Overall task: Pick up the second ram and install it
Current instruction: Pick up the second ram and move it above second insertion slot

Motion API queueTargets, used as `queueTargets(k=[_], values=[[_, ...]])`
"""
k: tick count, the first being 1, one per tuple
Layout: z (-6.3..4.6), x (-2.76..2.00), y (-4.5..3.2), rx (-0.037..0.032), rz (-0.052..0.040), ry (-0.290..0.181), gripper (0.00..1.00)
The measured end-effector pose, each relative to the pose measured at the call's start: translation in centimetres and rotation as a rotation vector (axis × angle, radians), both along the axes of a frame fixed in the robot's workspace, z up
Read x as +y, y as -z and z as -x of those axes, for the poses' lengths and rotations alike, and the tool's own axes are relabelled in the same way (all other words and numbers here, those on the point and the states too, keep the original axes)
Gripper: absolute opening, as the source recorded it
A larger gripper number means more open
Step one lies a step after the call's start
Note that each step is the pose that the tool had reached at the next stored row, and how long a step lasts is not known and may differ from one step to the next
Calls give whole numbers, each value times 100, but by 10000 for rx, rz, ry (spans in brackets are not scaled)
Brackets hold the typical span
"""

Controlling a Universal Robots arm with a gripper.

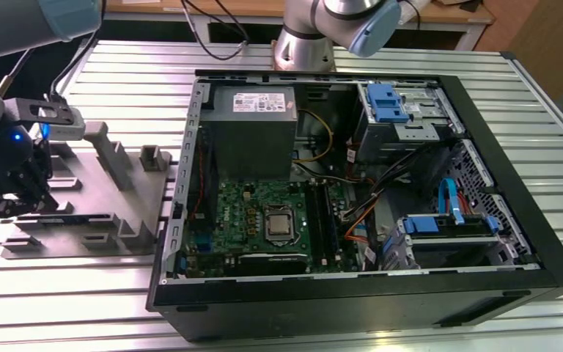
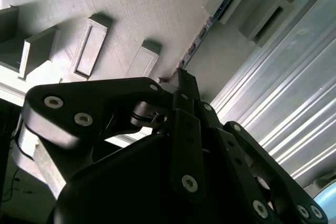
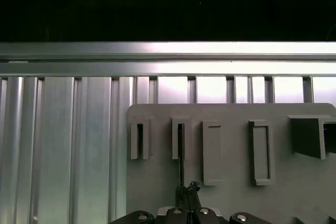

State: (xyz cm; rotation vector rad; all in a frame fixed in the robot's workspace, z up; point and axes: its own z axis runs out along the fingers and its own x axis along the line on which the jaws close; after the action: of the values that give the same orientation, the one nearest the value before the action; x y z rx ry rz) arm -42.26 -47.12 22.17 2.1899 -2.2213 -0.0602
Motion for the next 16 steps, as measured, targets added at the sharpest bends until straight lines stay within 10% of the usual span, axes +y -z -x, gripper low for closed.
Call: queueTargets(k=[16], values=[[0, -21, 66, -1, -1, -310, 10]])
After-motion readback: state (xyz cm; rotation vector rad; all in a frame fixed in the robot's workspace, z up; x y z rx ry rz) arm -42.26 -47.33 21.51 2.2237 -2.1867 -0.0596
